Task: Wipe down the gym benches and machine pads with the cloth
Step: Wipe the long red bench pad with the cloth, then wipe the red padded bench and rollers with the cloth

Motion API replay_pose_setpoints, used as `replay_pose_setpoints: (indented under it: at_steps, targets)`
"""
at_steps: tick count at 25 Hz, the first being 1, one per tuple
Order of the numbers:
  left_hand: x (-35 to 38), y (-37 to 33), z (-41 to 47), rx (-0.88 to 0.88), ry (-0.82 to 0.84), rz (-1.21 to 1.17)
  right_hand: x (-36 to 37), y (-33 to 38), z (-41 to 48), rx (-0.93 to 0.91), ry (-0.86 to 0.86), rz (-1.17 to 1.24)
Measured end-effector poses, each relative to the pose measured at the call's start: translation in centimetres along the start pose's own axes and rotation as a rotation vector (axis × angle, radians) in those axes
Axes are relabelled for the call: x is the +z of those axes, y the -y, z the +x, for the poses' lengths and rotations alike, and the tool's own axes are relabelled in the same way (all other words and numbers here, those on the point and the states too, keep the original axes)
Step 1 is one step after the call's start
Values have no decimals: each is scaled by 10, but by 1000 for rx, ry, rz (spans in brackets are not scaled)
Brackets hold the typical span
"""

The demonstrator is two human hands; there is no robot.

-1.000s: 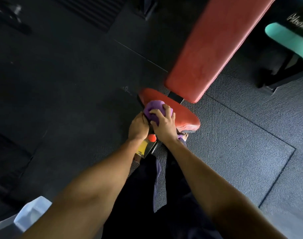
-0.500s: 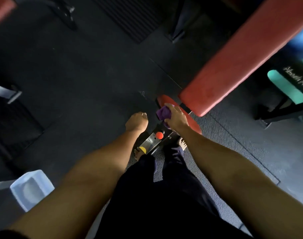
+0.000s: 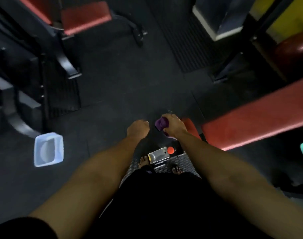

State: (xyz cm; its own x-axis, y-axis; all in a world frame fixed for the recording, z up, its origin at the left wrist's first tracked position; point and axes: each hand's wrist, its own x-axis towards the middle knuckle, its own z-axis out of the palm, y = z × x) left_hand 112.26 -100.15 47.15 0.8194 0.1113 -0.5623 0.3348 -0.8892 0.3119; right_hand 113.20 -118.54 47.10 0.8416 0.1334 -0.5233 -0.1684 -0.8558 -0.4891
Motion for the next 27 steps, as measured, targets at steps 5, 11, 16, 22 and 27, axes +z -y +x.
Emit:
replay_pose_setpoints:
  at_steps: [5, 11, 16, 22, 27]
  targets:
    - [4, 31, -61, -212, -153, -139, 0, 34, -13, -272, 123, -163]
    - [12, 86, -149, -547, -293, -256, 36, 87, -45, -573, 226, -287]
    - [33, 150, -224, -780, -368, -394, 90, 148, -94, -749, 314, -414]
    - [52, 232, -307, -898, -473, -517, 180, 218, -162, -888, 397, -519]
    - [71, 320, -386, -1005, -542, -566, 269, 280, -225, -1010, 470, -526]
